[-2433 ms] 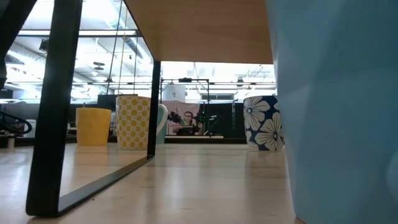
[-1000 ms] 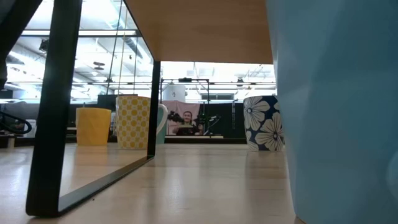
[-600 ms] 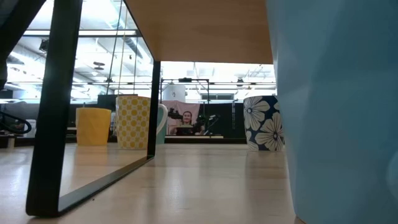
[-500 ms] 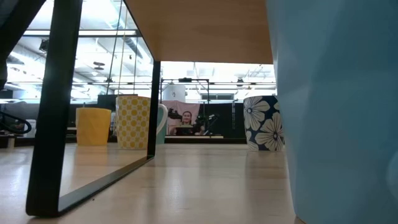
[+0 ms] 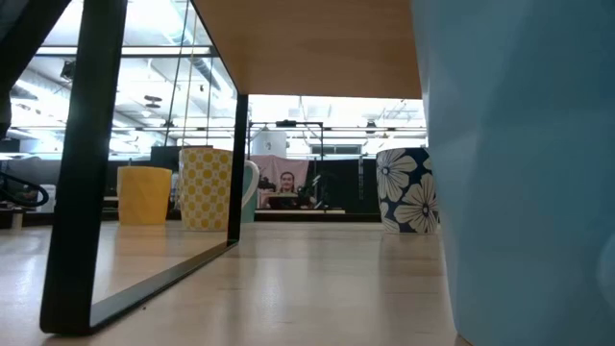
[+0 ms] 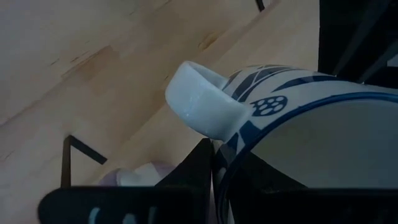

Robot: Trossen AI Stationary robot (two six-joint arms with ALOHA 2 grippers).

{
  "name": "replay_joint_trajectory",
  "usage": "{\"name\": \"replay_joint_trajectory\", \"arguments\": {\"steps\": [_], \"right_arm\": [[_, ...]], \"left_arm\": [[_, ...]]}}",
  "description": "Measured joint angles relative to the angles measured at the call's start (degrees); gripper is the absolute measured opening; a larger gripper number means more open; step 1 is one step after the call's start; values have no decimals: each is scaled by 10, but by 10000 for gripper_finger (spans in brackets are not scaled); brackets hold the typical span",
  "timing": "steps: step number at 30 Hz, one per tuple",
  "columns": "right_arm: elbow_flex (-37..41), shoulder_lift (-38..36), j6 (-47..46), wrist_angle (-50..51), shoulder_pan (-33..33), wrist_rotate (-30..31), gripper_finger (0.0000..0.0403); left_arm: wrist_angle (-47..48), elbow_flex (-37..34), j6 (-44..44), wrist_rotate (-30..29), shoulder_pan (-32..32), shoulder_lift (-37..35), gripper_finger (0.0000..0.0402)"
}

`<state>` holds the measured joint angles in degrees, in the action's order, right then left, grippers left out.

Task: Place coffee mugs
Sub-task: Put the bottom white blue patterned mug on the shelf

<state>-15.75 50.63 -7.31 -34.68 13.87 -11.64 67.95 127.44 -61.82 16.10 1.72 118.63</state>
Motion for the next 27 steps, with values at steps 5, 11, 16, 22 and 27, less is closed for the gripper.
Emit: {"name": "replay_joint_trajectory", "arguments": {"steps": [5, 11, 16, 22, 27], "right_arm": [[0, 0, 0, 0, 0, 0, 120], [0, 0, 0, 0, 0, 0, 120], [0, 0, 0, 0, 0, 0, 120], [0, 0, 0, 0, 0, 0, 120], [0, 0, 0, 1, 0, 0, 120]], "left_arm": [[0, 0, 2, 0, 0, 0, 41], [-5, 1, 1, 0, 2, 5, 41], [-8, 1, 1, 7, 1, 13, 41], [-5, 1, 1, 11, 0, 15, 41], [-5, 1, 17, 9, 0, 15, 41]]}}
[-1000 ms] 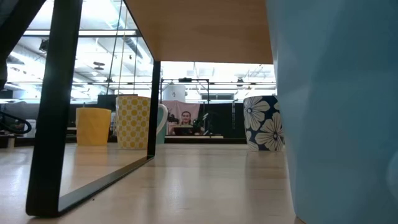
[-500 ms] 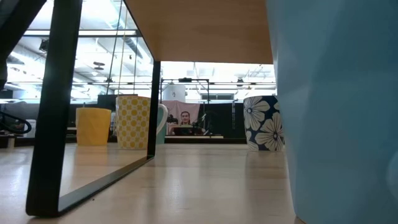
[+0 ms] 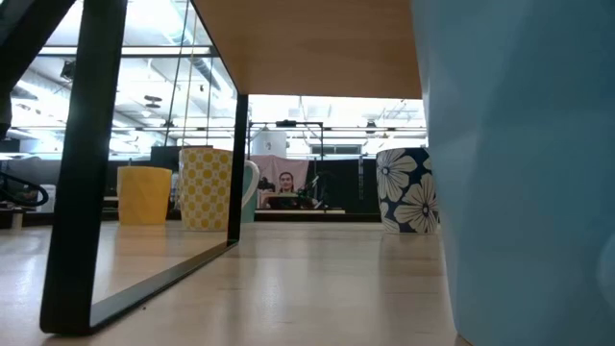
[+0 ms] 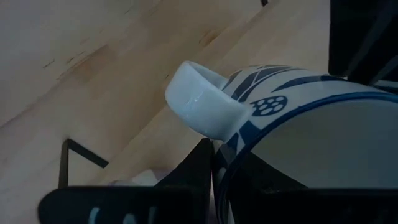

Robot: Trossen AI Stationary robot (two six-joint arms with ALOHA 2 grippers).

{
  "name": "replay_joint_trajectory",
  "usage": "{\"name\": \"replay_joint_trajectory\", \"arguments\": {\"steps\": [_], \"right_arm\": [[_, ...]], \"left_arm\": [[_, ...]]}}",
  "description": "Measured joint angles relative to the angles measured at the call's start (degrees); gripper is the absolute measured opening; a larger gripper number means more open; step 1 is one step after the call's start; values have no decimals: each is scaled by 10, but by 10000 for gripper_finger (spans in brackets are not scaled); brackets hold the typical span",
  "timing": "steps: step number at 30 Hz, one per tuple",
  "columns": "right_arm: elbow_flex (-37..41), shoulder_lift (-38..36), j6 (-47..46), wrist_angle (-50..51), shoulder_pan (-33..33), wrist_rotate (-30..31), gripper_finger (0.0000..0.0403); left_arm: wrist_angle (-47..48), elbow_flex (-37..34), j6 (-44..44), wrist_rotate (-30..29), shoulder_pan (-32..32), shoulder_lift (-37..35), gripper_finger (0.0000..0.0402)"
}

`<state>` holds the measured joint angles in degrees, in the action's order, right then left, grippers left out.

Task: Place coffee mugs
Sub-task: Put the bottom white blue patterned mug on the shelf

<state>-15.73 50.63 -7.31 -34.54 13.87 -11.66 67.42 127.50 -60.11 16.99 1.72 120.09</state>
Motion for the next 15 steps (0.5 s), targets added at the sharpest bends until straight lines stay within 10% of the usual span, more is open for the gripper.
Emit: {"name": "replay_joint_trajectory", "arguments": {"steps": [15], "right_arm": [[0, 0, 0, 17, 0, -5, 120]], "left_arm": [[-37, 0, 8, 0, 0, 0, 41]]}}
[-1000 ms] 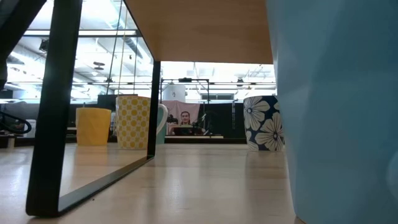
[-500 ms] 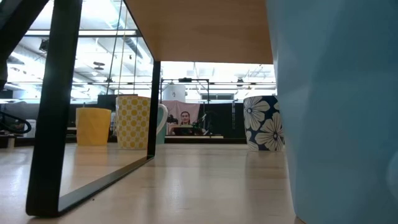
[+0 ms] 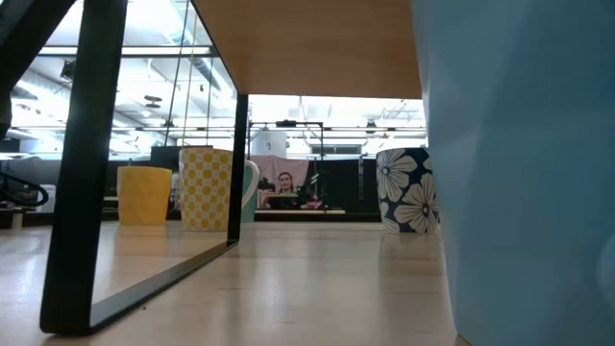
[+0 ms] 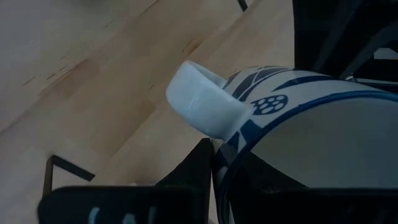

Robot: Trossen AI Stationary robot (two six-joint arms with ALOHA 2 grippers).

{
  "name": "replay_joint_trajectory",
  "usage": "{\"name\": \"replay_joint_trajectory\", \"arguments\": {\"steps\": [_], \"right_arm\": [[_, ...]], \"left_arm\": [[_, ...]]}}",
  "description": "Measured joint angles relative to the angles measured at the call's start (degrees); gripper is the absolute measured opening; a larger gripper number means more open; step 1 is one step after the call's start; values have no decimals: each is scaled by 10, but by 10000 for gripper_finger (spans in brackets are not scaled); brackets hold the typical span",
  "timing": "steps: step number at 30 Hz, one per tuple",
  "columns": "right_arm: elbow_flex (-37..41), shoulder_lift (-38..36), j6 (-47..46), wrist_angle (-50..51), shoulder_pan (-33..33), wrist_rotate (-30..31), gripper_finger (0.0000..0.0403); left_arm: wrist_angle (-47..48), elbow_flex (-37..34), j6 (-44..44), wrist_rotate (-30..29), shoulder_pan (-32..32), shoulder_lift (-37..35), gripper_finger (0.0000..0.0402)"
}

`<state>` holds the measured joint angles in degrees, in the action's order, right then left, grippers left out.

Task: Place coffee mugs
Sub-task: Put the bottom white blue patterned mug on the shelf

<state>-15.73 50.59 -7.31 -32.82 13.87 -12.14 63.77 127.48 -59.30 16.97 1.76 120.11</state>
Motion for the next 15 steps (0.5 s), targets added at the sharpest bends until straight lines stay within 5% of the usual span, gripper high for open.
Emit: {"name": "replay_joint_trajectory", "arguments": {"steps": [15], "right_arm": [[0, 41, 0, 2, 0, 0, 120]], "left_arm": [[5, 0, 2, 0, 0, 0, 42]]}}
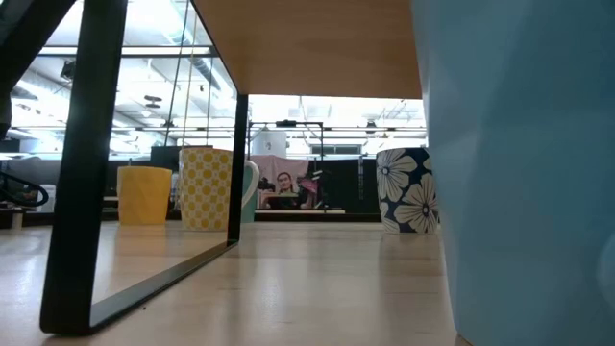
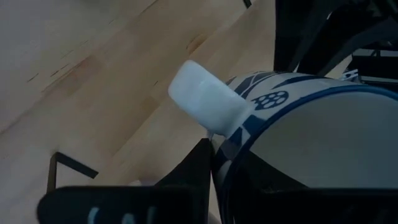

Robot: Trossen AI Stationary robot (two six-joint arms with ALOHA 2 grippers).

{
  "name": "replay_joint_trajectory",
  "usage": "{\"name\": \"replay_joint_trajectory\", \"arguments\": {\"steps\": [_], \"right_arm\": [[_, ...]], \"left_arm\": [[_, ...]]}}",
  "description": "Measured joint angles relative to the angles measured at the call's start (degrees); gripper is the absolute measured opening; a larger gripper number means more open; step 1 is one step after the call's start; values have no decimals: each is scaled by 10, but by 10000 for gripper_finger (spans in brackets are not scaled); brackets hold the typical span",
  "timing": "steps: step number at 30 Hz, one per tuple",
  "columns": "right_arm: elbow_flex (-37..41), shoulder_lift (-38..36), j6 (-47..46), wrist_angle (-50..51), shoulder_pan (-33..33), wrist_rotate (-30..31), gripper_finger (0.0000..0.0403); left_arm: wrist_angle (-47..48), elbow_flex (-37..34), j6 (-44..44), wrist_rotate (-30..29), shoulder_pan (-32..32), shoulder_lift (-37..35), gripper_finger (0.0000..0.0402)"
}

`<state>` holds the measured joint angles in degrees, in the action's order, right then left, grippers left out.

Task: Place coffee mugs
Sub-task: Put the bottom white blue patterned mug on the shelf

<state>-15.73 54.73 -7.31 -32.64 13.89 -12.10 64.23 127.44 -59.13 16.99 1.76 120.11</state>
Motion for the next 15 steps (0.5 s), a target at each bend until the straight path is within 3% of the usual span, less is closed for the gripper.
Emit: {"name": "replay_joint_trajectory", "arguments": {"steps": [15], "right_arm": [[0, 5, 0, -12, 0, 7, 120]], "left_arm": [[-6, 0, 0, 2, 1, -1, 81]]}}
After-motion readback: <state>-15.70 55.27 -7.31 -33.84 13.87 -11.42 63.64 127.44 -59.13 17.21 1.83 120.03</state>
